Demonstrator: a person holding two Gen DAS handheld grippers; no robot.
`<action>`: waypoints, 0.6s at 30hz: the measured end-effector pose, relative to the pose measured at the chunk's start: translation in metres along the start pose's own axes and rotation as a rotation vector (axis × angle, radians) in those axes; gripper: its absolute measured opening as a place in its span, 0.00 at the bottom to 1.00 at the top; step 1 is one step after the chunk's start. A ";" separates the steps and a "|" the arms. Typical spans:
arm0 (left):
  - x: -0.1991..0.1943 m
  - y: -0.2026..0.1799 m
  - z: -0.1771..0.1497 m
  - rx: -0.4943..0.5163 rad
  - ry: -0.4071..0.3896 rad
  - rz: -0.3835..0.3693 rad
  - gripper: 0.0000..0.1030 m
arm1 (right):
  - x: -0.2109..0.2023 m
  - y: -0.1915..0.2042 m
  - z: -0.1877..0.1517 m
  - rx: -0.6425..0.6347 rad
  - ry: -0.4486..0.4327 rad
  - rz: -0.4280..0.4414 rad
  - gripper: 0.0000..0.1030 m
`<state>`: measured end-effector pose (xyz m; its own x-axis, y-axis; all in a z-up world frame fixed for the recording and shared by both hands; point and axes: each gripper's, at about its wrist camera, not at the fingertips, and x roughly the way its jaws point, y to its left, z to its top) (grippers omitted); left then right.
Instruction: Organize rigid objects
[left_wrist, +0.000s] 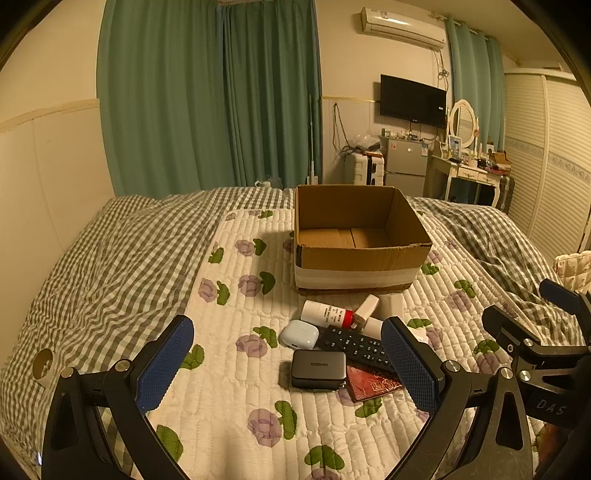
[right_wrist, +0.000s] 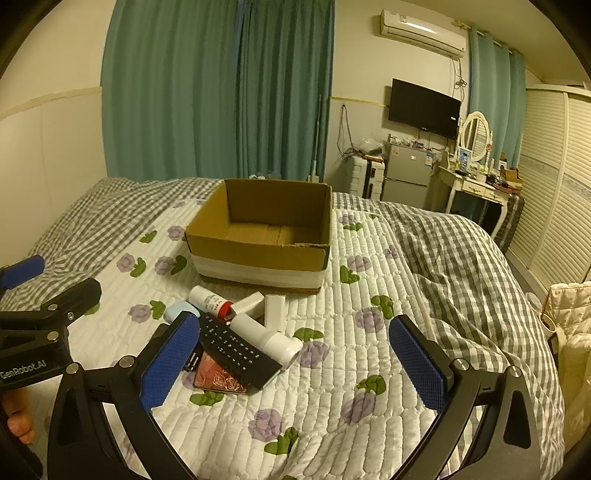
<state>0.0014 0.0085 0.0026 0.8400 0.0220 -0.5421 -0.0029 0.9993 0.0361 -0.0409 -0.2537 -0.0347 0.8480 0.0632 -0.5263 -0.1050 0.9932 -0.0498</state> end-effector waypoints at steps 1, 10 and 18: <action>0.000 0.000 0.000 0.000 0.000 -0.003 1.00 | 0.000 0.000 0.000 -0.001 0.000 0.003 1.00; 0.001 0.000 0.003 0.001 0.002 0.013 1.00 | 0.000 -0.001 0.002 -0.013 0.004 0.003 1.00; 0.059 -0.006 -0.003 -0.010 0.153 0.050 1.00 | 0.040 -0.010 0.006 0.008 0.089 0.022 1.00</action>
<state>0.0494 0.0044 -0.0326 0.7461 0.0753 -0.6615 -0.0490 0.9971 0.0582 -0.0031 -0.2605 -0.0503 0.7962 0.0761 -0.6002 -0.1183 0.9925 -0.0311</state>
